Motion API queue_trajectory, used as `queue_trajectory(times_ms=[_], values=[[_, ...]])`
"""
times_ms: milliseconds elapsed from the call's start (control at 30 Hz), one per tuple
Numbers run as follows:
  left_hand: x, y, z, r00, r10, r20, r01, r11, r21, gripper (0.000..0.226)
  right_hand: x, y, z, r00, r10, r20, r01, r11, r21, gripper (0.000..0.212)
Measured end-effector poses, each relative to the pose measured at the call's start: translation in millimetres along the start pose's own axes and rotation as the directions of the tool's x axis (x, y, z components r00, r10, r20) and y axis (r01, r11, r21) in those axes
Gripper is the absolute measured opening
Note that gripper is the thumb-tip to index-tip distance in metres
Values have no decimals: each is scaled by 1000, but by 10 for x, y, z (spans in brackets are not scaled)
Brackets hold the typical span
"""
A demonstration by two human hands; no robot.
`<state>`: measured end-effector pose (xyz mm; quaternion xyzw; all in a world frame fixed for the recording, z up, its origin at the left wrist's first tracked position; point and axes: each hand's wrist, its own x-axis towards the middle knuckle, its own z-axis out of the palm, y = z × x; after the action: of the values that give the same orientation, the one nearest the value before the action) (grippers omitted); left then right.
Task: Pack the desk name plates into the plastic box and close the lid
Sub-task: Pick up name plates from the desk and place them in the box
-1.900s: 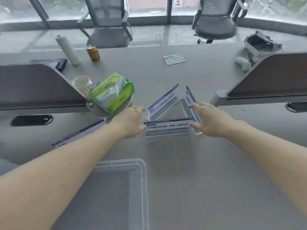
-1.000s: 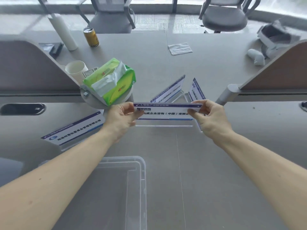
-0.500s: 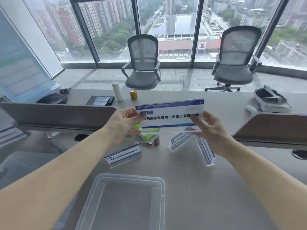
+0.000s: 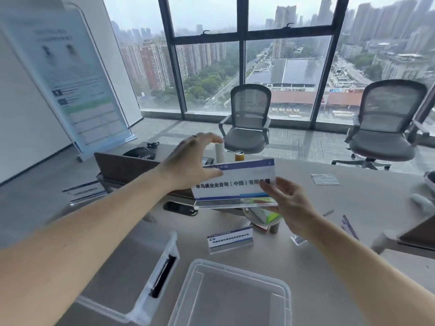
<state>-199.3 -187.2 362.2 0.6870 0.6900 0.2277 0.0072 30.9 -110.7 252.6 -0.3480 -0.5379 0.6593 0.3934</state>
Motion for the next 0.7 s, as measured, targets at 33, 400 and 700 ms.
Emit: queue_trajectory(times_ms=[33, 400, 700], values=[[-9, -84, -84, 997, 51, 65, -56, 995, 82, 68, 35, 31, 207, 1000, 16, 7, -16, 1000, -5, 57], [-522, -2021, -730, 895, -17, 446, -67, 983, 172, 12, 377, 631, 2408, 998, 30, 51, -25, 995, -92, 11], [-988, -3201, -641, 863, -197, 466, 102, 970, 220, 17, 656, 1297, 3191, 994, 45, 99, 23, 802, -597, 45]])
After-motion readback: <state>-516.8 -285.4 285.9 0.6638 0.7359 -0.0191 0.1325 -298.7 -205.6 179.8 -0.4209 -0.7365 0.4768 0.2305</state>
